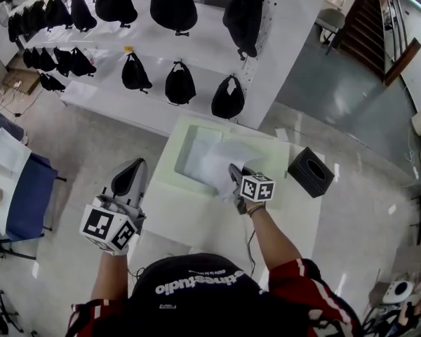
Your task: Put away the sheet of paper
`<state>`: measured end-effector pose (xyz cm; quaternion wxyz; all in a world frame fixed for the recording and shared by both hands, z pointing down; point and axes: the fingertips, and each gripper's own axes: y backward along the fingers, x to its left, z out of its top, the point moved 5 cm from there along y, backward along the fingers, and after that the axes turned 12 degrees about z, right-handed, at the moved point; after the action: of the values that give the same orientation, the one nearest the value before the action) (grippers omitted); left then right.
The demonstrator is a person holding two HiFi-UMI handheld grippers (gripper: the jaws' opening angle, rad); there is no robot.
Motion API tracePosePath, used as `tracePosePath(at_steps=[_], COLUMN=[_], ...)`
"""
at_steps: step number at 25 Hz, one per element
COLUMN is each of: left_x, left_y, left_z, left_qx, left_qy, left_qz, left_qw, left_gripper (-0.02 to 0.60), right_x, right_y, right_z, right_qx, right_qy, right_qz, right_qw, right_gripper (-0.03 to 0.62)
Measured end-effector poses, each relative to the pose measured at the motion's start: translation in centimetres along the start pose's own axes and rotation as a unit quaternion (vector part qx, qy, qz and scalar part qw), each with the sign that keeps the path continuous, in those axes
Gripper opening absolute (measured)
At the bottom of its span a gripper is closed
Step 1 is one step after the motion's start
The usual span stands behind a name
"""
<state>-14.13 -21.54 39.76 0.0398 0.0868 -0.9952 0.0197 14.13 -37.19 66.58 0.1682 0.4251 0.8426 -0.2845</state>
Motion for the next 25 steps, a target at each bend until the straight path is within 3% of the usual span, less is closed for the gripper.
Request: tracePosePath(at_steps=[17,25], left_x=[1.5,1.7], left_y=[-0.1,-0.9], left_z=[-0.5,-0.5], left_qx=[0.005,0.011], left_qy=[0.004,-0.001], left_qz=[0.028,0.034], left_qw=[0.9996,0.9994], left_gripper=[0.003,0.003], right_x=[-0.7,-2.7], right_y=[-3.5,-4.3], right_z=[-0.6,-2.3], right_qx=[0.031,0.065], right_qy=[-0.01,-0.048], right_qz=[0.017,-0.022], right_qw=[0.999,0.996], right_gripper=[0.003,0.003])
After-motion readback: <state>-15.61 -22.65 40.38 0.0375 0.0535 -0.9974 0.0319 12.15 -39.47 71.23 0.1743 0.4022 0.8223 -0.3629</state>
